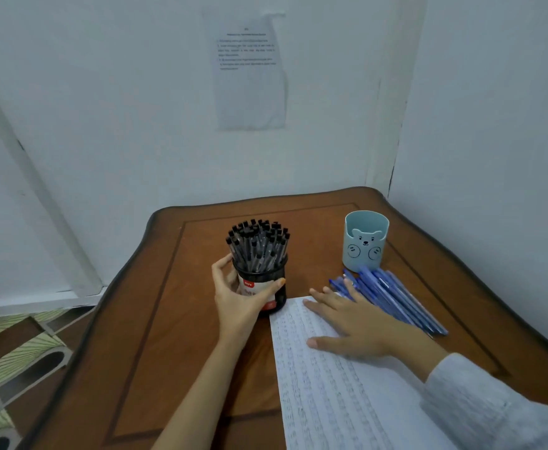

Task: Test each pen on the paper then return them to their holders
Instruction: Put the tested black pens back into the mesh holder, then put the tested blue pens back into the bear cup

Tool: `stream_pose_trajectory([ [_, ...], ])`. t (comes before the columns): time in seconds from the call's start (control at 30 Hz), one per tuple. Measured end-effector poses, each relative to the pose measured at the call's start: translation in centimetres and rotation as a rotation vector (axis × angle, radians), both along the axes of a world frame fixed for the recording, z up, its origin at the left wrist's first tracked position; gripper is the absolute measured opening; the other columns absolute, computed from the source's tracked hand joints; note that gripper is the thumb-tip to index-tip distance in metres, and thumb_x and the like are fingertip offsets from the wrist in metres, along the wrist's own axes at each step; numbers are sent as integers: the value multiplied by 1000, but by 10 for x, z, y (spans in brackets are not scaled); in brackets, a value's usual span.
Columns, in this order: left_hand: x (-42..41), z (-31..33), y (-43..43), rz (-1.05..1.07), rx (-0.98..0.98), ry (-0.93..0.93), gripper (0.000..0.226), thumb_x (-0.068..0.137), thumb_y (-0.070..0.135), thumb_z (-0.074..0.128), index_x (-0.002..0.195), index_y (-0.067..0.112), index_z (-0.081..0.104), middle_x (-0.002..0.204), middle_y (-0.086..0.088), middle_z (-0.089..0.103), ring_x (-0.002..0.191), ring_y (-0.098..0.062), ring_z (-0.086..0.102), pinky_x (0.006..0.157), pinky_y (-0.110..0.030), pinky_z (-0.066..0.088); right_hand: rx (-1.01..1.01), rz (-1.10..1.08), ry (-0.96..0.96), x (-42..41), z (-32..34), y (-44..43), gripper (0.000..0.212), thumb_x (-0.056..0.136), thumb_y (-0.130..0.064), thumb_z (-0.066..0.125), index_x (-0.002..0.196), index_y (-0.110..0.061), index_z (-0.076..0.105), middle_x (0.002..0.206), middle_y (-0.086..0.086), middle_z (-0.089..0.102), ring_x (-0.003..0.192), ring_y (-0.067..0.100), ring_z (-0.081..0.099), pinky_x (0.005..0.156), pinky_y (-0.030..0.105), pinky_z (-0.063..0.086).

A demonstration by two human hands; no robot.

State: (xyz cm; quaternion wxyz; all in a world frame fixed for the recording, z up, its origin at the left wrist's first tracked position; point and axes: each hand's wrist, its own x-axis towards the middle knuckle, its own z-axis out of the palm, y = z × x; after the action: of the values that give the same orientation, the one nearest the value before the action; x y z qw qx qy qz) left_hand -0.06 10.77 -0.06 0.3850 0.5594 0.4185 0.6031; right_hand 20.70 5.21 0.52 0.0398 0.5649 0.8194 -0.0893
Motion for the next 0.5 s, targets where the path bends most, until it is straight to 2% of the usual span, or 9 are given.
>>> stream_pose_trajectory([
  [0.1, -2, -1, 1, -24, 9, 33, 92, 54, 16, 92, 128, 23, 37, 118, 2, 63, 108, -5, 62, 87, -24, 53, 35, -6, -8, 2, -13, -4, 82, 89, -76, 13, 153, -30, -9, 159, -9, -18, 146, 10, -19, 110, 38, -28],
  [0.23, -5, 0, 2, -50, -10, 69, 93, 57, 17, 90, 130, 27, 33, 122, 4, 61, 111, -4, 60, 90, -21, 52, 65, -35, 1, -2, -16, -5, 80, 90, -71, 11, 154, -27, -9, 159, -6, -19, 146, 13, -19, 114, 42, -24],
  [0.33, -7, 0, -2, -46, -19, 128, 97, 59, 24, 90, 135, 33, 29, 130, 8, 54, 118, -3, 54, 94, -22, 50, 87, -58, 56, -8, -11, -8, 78, 91, -67, 13, 155, -24, 0, 162, -1, -8, 148, 14, -11, 117, 41, -19],
  [0.4, -5, -1, -9, 0, 8, 158, 103, 60, 28, 89, 140, 36, 25, 139, 7, 46, 127, -5, 46, 99, -27, 46, 118, -79, 138, -8, -7, -15, 70, 96, -62, 20, 155, -24, 10, 163, -1, 2, 149, 12, -3, 119, 39, -13],
  [0.47, 0, 0, -23, 124, 54, 178, 107, 61, 29, 89, 144, 36, 22, 144, 7, 38, 132, -6, 37, 103, -26, 39, 141, -125, 263, 0, -1, -21, 60, 99, -56, 30, 152, -28, 21, 160, -4, 15, 148, 12, 9, 122, 37, 0],
  [0.5, 4, 1, -32, 209, 82, 193, 104, 62, 29, 89, 144, 33, 25, 142, 7, 37, 131, -7, 36, 102, -21, 35, 167, -149, 315, 6, 2, -24, 55, 99, -52, 34, 149, -29, 28, 157, -5, 23, 146, 13, 17, 121, 36, 9],
])
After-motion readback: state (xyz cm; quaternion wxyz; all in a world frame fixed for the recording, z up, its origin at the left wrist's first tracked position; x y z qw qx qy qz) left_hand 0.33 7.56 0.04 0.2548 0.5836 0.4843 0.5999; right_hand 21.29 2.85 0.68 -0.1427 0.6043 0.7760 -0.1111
